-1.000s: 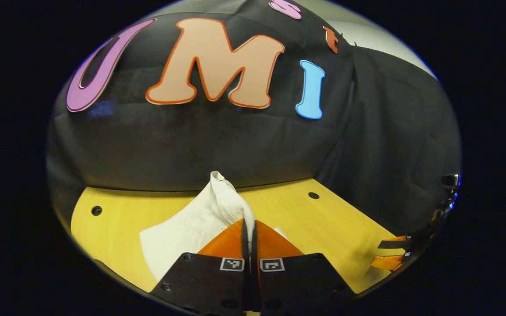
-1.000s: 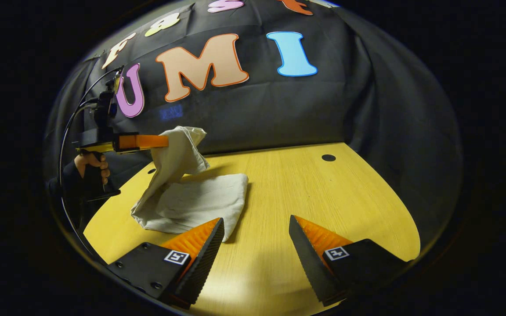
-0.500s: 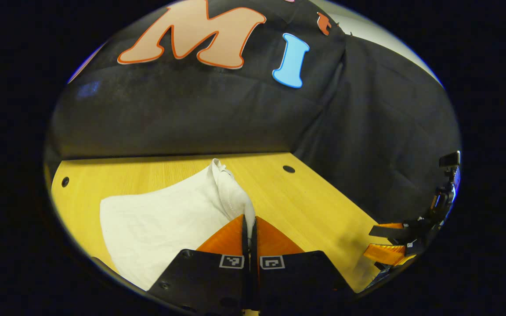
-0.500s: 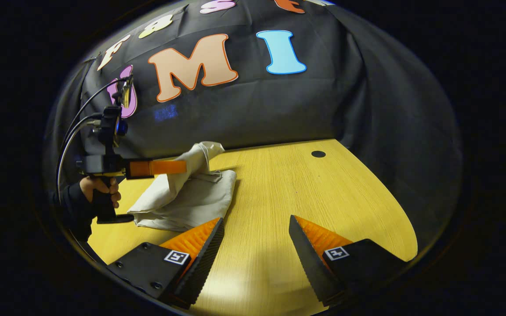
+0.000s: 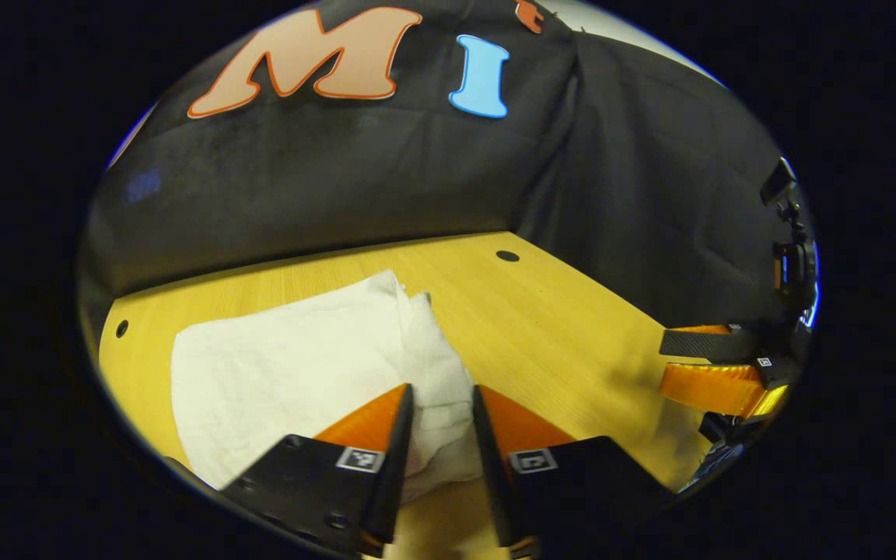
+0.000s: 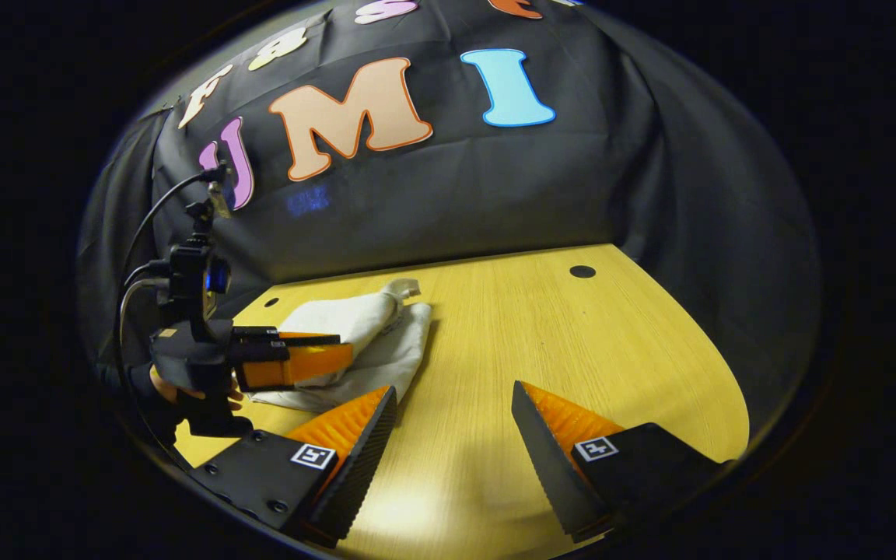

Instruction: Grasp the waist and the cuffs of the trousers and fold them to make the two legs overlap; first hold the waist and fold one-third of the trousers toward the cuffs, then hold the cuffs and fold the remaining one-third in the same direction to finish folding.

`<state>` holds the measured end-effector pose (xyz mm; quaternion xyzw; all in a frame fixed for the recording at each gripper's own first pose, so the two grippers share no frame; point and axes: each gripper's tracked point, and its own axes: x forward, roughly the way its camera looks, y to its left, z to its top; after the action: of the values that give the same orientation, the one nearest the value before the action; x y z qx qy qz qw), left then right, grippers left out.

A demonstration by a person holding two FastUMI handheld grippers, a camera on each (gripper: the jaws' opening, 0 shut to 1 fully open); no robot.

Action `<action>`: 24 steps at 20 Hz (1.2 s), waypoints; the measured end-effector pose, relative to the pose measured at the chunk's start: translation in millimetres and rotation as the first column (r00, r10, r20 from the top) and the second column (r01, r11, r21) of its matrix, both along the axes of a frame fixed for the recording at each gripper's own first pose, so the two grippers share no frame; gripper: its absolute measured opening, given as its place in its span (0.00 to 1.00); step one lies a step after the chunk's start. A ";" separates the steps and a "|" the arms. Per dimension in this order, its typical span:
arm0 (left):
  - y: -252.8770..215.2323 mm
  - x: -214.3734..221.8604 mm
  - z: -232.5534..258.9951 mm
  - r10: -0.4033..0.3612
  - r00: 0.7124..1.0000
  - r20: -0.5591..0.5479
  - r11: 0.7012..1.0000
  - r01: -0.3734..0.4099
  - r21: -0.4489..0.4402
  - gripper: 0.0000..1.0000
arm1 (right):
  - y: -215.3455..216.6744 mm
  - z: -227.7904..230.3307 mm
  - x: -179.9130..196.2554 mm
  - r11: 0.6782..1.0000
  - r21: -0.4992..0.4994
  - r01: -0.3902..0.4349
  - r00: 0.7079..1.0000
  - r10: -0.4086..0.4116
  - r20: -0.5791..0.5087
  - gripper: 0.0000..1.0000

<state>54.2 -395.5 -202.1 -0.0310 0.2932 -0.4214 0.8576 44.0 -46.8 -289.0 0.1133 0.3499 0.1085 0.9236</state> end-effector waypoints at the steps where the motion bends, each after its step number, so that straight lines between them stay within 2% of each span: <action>1: 8.9 -0.1 5.9 0.018 0.999 0.029 1.000 -0.019 0.012 0.66 | 2.4 2.6 2.6 1.000 0.010 -0.006 1.000 0.006 0.009 0.96; 3: 24.9 3.0 26.0 0.077 0.993 0.090 0.997 -0.078 0.010 0.97 | 9.8 13.7 10.8 0.999 0.024 -0.036 0.998 0.035 0.046 0.96; 5: 52.3 13.5 54.1 0.162 0.977 0.137 0.987 -0.163 -0.006 0.95 | 16.4 26.7 27.2 0.998 0.003 -0.061 0.993 0.061 0.105 0.96; 8: 98.5 24.8 88.4 0.274 0.937 0.216 0.961 -0.276 -0.025 0.95 | 28.0 61.2 49.8 0.998 -0.012 -0.062 0.975 0.063 0.211 0.96; 14: 196.1 39.6 157.7 0.455 0.832 0.318 0.889 -0.446 -0.105 0.94 | 70.8 154.9 73.4 1.000 -0.012 -0.026 0.901 0.029 0.434 0.96; 16: 223.3 43.7 174.4 0.496 0.797 0.344 0.867 -0.478 -0.141 0.95 | 88.3 186.0 74.7 1.000 -0.005 -0.016 0.874 0.016 0.485 0.96; 19: 265.7 41.6 184.7 0.525 0.771 0.359 0.848 -0.507 -0.153 0.95 | 105.4 216.9 66.3 1.000 -0.007 0.026 0.847 -0.018 0.531 0.96; 22: 309.4 35.7 192.2 0.560 0.739 0.375 0.825 -0.542 -0.162 0.95 | 119.0 238.4 49.7 0.997 0.011 0.080 0.835 -0.073 0.546 0.96; 24: 321.4 30.7 191.0 0.572 0.720 0.392 0.815 -0.554 -0.171 0.95 | 126.0 250.0 34.3 0.994 -0.004 0.105 0.827 -0.085 0.556 0.96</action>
<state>84.9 -74.1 -11.1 -0.0435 0.0664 -0.1432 0.9865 78.2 79.1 -39.0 0.0783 0.0627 0.0847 0.9913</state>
